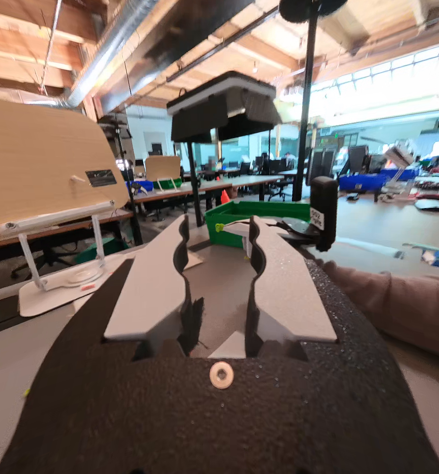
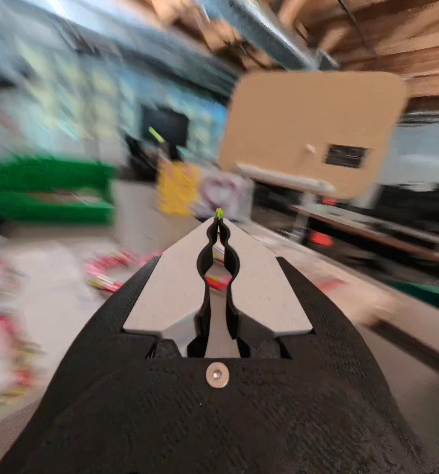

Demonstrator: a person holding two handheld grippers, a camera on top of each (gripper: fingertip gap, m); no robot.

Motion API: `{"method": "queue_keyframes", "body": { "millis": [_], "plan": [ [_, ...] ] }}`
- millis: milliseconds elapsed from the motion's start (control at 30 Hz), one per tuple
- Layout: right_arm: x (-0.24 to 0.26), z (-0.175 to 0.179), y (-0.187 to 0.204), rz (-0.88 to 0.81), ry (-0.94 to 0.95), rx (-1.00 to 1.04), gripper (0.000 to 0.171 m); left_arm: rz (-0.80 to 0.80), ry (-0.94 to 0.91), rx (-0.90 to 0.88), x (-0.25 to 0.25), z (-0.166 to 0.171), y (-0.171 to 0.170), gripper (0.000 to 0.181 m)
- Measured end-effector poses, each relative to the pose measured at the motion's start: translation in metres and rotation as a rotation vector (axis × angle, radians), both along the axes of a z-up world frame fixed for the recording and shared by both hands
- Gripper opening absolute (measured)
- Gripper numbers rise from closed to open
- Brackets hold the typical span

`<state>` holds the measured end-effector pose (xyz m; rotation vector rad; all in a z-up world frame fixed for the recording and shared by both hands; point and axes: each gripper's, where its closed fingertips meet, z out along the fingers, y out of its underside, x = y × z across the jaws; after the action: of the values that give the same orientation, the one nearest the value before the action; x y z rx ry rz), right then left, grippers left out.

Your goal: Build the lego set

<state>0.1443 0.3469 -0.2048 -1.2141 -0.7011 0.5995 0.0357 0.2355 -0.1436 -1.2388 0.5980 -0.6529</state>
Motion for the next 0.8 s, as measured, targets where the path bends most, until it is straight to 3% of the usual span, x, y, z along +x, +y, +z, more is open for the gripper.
{"method": "queue_keyframes", "body": {
  "millis": [67,167,300,433,633,733,800],
  "plan": [
    [-0.014,0.032,-0.044,0.327,0.277,-0.097,0.0,-0.03,-0.05,0.012,0.011,0.006,-0.011,0.043],
    [-0.021,0.056,-0.091,0.706,0.508,-0.198,0.0,-0.071,-0.076,-0.008,0.034,0.003,-0.013,0.044],
    [-0.025,0.059,-0.123,0.986,0.617,-0.277,0.0,-0.174,-0.061,-0.012,0.067,-0.007,-0.019,0.036],
    [-0.029,0.059,-0.142,1.105,0.6,-0.284,0.0,-0.232,-0.134,-0.011,0.078,-0.003,-0.028,0.02],
    [-0.024,0.06,-0.145,1.128,0.617,-0.265,0.0,-0.284,-0.141,-0.038,0.089,-0.004,-0.034,0.0],
    [-0.021,0.057,-0.141,1.105,0.61,-0.262,0.0,-0.25,-0.095,-0.045,0.091,-0.008,-0.029,0.0],
    [-0.02,0.052,-0.127,0.988,0.599,-0.25,0.0,-0.178,-0.051,-0.027,0.088,-0.013,-0.02,0.0]
  ]
}}
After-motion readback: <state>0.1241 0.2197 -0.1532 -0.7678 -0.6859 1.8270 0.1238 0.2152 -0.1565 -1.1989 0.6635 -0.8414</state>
